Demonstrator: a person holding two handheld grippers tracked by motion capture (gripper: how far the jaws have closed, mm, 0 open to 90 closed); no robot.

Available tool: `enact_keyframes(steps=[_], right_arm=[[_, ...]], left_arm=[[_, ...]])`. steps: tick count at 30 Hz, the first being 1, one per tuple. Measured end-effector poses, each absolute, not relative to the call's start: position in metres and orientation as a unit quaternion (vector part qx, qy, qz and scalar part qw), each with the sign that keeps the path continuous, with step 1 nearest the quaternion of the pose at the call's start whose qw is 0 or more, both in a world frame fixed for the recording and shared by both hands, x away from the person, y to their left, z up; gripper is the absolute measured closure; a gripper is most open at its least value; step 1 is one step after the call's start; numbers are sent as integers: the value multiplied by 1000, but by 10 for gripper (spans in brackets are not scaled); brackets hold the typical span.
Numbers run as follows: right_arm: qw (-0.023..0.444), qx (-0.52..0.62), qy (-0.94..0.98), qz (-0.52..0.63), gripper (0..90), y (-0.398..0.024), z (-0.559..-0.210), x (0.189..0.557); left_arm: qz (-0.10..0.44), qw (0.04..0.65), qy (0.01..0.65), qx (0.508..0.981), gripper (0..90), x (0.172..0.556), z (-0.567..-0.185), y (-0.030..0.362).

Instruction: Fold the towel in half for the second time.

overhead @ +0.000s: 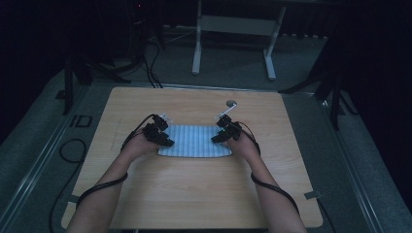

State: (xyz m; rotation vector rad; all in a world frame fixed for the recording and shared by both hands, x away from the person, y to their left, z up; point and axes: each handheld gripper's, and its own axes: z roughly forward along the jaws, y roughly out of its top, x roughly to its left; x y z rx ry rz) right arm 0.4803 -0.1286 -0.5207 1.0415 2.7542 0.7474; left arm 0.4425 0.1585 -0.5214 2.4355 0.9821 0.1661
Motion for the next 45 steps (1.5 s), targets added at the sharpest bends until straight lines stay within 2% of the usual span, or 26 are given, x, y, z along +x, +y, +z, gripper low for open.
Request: enact_keyframes(steps=[2,4,7,9,12,14,22,27,30,33,40,45], right_arm=[[52,332,908,251,443,-129,-518,476],[54,328,906,262,396,-130,-514,473],[46,334,897,285,306,-135,-509,469],[33,325,898,294,212,-139,-507,466],[39,328,892,307,190,-143,-506,462],[54,323,887,327,133,-151,-506,455],[86,325,884,326,123,-176,-510,440],[94,327,876,341,123,-192,-512,428],[96,326,875,346,121,-201,-515,422],[105,328,872,347,107,-212,-519,416],[121,346,858,359,107,-240,-522,401],[137,366,842,372,107,-262,-526,391]], left_arm=[[57,268,363,891,411,439,-519,158],[69,278,373,883,280,435,-517,158],[76,296,376,875,145,429,-516,159],[86,314,378,867,130,424,-515,161],[84,330,382,859,35,419,-515,163],[94,349,386,848,23,408,-517,166],[105,347,391,846,13,385,-526,174],[97,347,388,848,13,370,-530,176],[67,343,386,854,14,364,-536,178],[76,336,381,858,14,357,-543,181],[91,365,403,834,14,345,-549,197],[138,378,413,817,14,335,-551,213]])
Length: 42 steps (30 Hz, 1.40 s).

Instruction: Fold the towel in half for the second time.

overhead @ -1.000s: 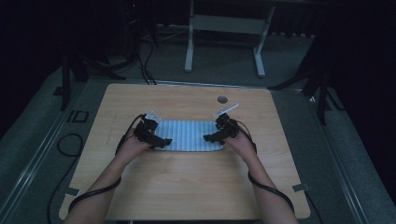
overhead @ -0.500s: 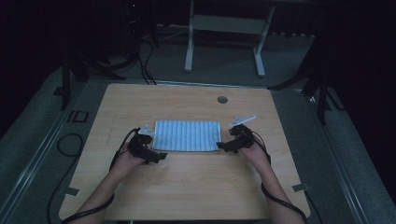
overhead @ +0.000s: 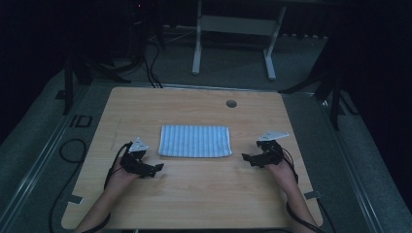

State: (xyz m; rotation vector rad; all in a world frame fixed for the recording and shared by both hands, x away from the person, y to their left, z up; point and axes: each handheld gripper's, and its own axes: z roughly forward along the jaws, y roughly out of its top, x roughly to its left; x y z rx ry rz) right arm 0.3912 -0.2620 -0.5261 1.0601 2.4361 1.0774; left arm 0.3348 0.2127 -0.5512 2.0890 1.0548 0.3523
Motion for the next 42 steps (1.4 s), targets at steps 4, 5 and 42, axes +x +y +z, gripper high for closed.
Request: enact_keyframes(steps=[4,5,42], right_arm=[[154,382,831,373,107,-278,-530,382],[156,386,831,368,107,-282,-531,380],[246,489,757,358,109,-358,-541,347]], left_arm=[[141,386,422,808,14,331,-550,221],[141,382,424,809,14,331,-550,223],[155,394,433,796,14,311,-558,233]])
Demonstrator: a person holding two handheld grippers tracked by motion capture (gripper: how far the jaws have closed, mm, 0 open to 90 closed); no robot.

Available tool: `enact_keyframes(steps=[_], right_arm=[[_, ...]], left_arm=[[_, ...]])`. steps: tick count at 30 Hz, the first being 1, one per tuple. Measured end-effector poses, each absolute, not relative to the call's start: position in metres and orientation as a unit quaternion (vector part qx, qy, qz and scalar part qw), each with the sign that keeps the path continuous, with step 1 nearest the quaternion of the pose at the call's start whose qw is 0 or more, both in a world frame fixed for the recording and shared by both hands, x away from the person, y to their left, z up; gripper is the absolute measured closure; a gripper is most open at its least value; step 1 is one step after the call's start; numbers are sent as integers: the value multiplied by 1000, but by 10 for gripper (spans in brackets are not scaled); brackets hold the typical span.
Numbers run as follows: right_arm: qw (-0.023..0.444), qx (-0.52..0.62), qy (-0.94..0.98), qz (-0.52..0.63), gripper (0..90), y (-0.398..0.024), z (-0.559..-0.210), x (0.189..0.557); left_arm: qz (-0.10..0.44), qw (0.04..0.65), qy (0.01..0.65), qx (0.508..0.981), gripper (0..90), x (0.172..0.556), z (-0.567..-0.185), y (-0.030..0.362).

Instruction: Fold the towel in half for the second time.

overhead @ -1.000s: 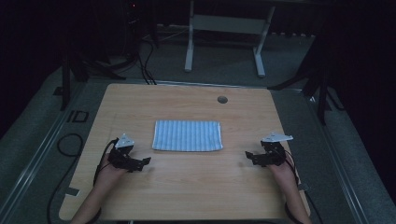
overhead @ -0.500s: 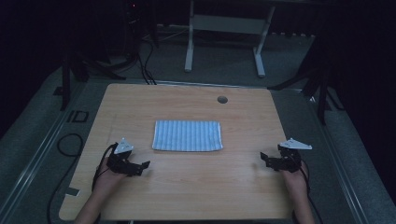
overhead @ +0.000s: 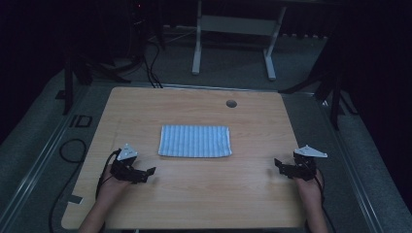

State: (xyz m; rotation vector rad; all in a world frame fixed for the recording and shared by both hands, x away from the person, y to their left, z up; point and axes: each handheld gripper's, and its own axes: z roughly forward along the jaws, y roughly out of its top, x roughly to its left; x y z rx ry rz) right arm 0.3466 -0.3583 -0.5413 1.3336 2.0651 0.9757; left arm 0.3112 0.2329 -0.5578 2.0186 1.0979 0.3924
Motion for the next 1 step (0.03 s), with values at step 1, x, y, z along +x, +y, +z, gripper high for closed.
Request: enact_keyframes(steps=[1], right_arm=[[247,490,755,358,109,-359,-541,347]], left_arm=[[153,394,433,796,14,311,-558,233]])
